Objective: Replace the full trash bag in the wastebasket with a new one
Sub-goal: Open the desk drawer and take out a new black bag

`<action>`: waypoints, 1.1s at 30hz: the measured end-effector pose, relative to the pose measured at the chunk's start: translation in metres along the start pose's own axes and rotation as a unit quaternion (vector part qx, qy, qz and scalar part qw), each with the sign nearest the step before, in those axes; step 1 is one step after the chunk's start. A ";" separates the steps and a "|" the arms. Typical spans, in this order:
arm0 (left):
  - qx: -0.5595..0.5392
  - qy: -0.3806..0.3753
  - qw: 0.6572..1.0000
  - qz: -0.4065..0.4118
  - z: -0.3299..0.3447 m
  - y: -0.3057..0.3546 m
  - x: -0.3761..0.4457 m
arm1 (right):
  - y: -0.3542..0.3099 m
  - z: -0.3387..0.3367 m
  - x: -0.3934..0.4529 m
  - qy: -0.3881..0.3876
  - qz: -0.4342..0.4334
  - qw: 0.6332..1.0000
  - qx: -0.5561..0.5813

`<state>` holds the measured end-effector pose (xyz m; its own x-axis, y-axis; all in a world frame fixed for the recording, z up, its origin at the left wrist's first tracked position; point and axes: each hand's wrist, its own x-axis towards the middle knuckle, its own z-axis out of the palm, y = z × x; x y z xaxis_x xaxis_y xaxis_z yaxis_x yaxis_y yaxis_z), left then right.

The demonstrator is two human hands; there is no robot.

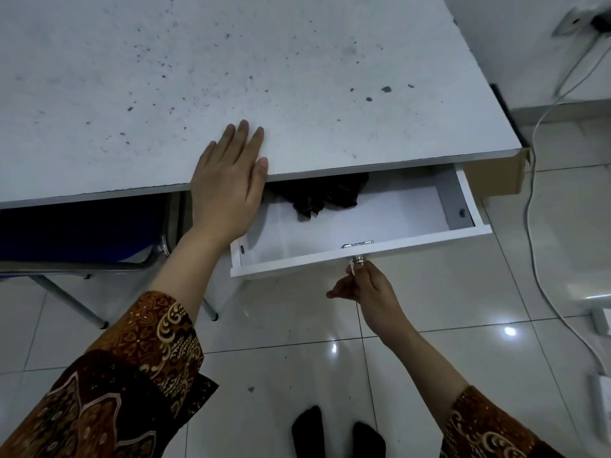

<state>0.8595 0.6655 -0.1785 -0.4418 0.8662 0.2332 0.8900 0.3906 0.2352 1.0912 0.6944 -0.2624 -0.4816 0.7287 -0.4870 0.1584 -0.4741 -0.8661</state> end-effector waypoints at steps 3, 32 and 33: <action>-0.103 0.029 0.994 0.015 -0.006 0.008 -0.009 | -0.002 -0.003 -0.001 -0.011 -0.006 1.000 -0.026; -0.192 -0.165 0.959 -0.127 0.031 0.080 -0.011 | -0.003 -0.012 -0.001 -0.042 -0.003 0.995 -0.095; -0.186 -0.175 0.957 -0.139 0.027 0.078 -0.014 | -0.004 -0.012 -0.001 -0.043 -0.001 0.995 -0.094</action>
<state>0.9384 0.6919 -0.1889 -0.5333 0.8213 -0.2028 0.6120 0.5401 0.5777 1.1017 0.7016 -0.2597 -0.5525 0.6810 -0.4806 0.3120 -0.3657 -0.8769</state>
